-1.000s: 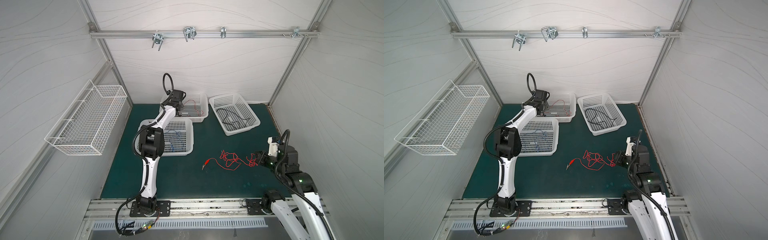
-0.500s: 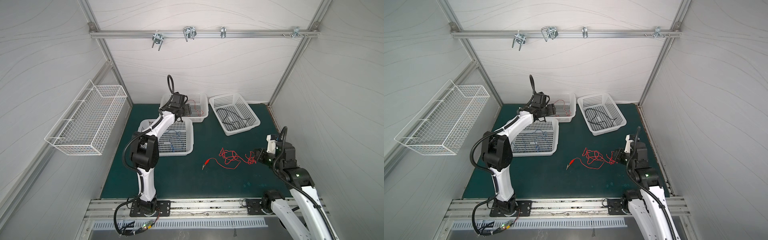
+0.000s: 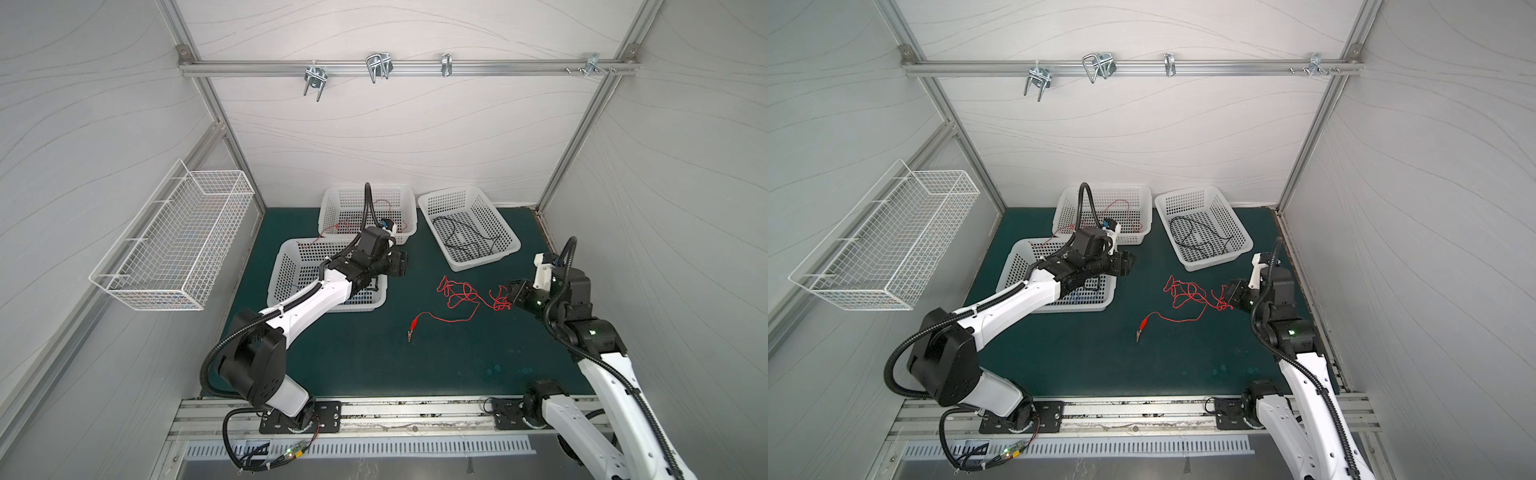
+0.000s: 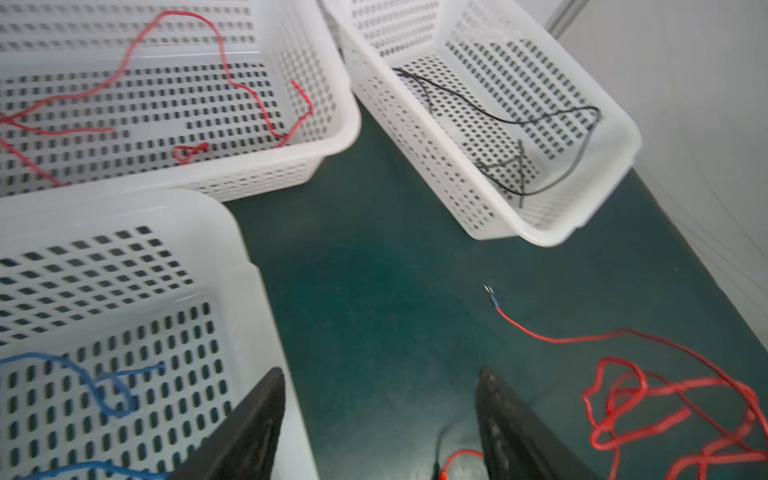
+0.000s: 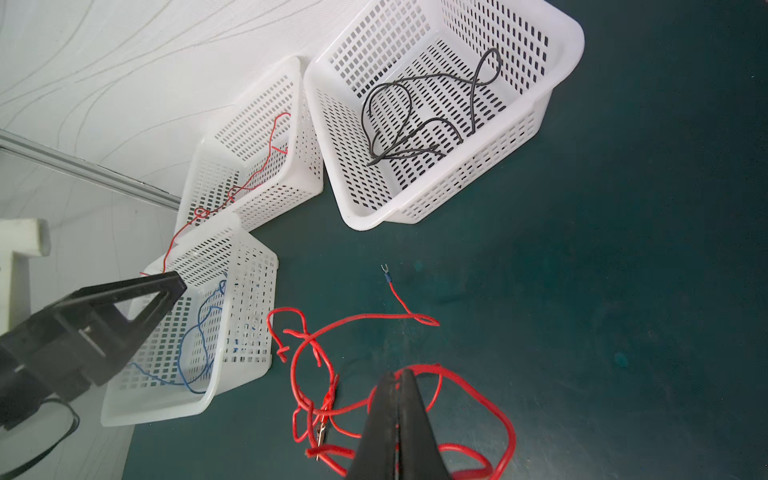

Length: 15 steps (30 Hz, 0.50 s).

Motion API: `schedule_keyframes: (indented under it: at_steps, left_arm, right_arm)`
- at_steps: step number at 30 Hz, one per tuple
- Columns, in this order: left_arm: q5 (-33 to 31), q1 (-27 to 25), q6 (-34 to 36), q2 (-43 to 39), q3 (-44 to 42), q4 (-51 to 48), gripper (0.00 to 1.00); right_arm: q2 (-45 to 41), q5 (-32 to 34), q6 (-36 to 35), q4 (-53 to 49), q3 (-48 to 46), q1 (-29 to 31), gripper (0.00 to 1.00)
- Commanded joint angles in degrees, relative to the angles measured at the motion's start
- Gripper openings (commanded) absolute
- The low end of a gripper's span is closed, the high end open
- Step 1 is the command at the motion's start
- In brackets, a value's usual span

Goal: Untangle the cables
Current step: 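Move the left gripper down to the remaining red wire tangle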

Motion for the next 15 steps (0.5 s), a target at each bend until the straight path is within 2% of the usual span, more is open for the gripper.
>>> schedule_keyframes:
  at_steps: [1,7,15]
  left_arm:
    - [3.0,-4.6,1.5,-2.0,1.1,2.5,0.72]
    - [8.2,-9.7,-2.9,-0.5,4.8,-0.8,0.69]
    - [11.3,-11.5,-8.9,3.7,10.5,-8.4,0.65]
  right_arm:
    - [0.9,-0.2,-2.0,1.1,1.2,0.3,0.00]
    - [1.9,-0.4,-4.8,1.5,0.3,0.7,0.00]
    - [1.7,0.7,-4.9,1.8,-0.1,0.8,0.00]
